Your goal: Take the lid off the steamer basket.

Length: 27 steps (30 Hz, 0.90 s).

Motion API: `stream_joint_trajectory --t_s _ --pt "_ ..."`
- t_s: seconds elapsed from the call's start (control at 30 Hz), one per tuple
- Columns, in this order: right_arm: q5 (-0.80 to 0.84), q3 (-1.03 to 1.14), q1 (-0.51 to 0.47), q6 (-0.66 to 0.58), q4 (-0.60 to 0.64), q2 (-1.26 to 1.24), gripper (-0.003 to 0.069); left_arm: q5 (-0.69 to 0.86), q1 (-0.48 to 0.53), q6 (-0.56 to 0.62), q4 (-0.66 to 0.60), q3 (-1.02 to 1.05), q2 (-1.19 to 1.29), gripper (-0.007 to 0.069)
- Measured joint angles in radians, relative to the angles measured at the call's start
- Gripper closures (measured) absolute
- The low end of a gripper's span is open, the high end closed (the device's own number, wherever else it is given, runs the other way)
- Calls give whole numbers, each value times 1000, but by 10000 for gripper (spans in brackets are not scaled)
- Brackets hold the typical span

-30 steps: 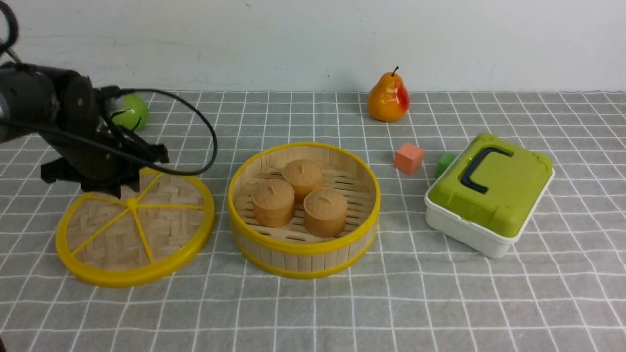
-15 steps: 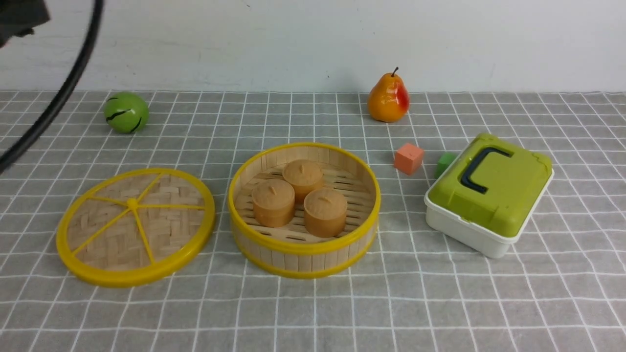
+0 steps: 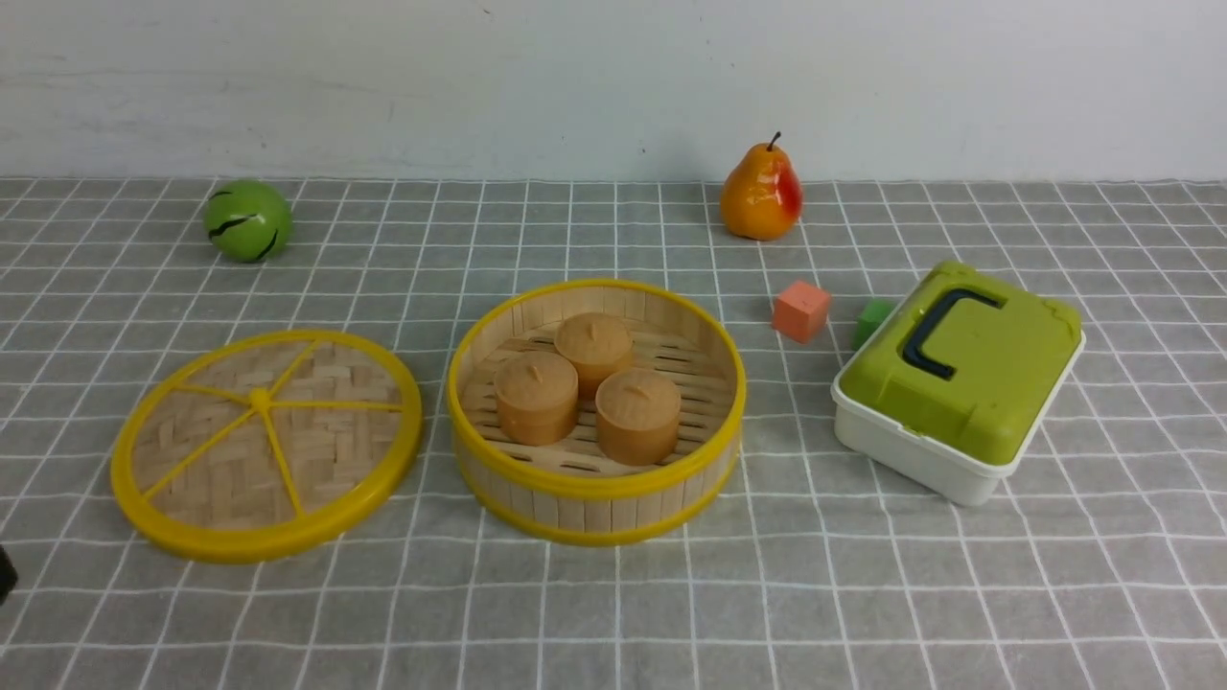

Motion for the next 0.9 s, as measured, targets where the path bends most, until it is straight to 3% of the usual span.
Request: stream_joint_trajectory --t_s 0.33,0.53,0.83,0.9 --pt "0 0 0 0 0 0 418 24 0 0 -8 187 -145 637" --pt "0 0 0 0 0 0 418 -39 0 -14 70 277 -145 637" --pt "0 0 0 0 0 0 418 9 -72 -328 354 329 -145 637" --pt "0 0 0 0 0 0 418 13 -81 -339 369 329 -145 637"
